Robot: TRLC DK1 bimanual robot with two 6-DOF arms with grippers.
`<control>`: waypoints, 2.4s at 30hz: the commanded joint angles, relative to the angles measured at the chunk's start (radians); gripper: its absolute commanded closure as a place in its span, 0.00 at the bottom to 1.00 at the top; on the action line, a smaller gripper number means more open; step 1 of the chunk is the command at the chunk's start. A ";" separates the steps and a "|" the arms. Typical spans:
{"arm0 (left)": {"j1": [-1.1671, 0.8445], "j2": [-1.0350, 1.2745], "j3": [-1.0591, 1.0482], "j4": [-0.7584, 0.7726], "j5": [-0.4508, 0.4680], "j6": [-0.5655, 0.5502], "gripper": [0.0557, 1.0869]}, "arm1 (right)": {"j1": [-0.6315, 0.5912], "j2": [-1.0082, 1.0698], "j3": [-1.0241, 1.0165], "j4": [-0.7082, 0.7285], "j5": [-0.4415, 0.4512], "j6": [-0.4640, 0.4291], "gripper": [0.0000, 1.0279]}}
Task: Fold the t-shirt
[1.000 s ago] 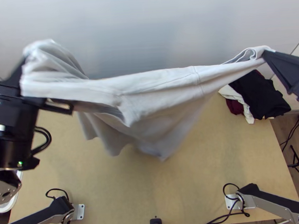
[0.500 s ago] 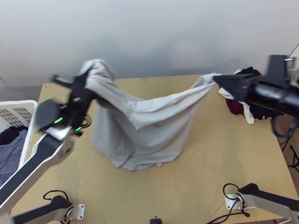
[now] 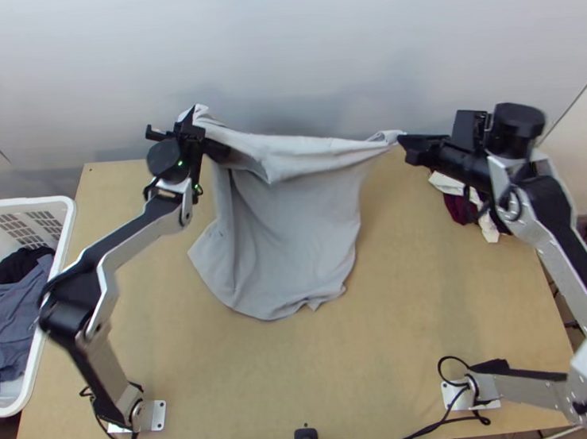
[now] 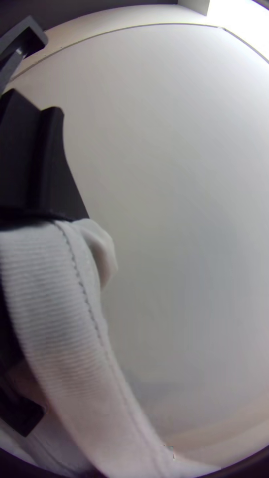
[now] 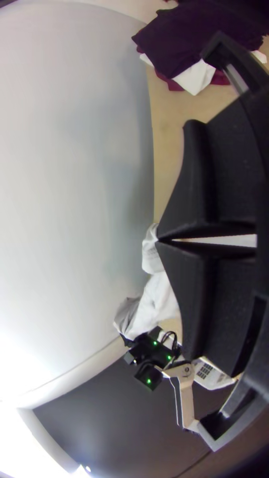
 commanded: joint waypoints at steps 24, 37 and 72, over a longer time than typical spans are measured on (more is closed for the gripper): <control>-0.023 -0.406 -0.202 -0.547 -0.211 0.094 0.04 | 0.005 -0.054 -0.335 0.332 0.123 -0.024 0.97; 0.058 -0.412 0.161 -1.830 0.611 0.154 0.05 | 0.057 -0.180 -0.467 0.309 0.125 -0.044 0.97; -0.525 -0.680 -0.420 -1.278 0.514 -0.429 0.05 | 0.112 -0.431 -0.623 0.121 0.220 -0.027 0.97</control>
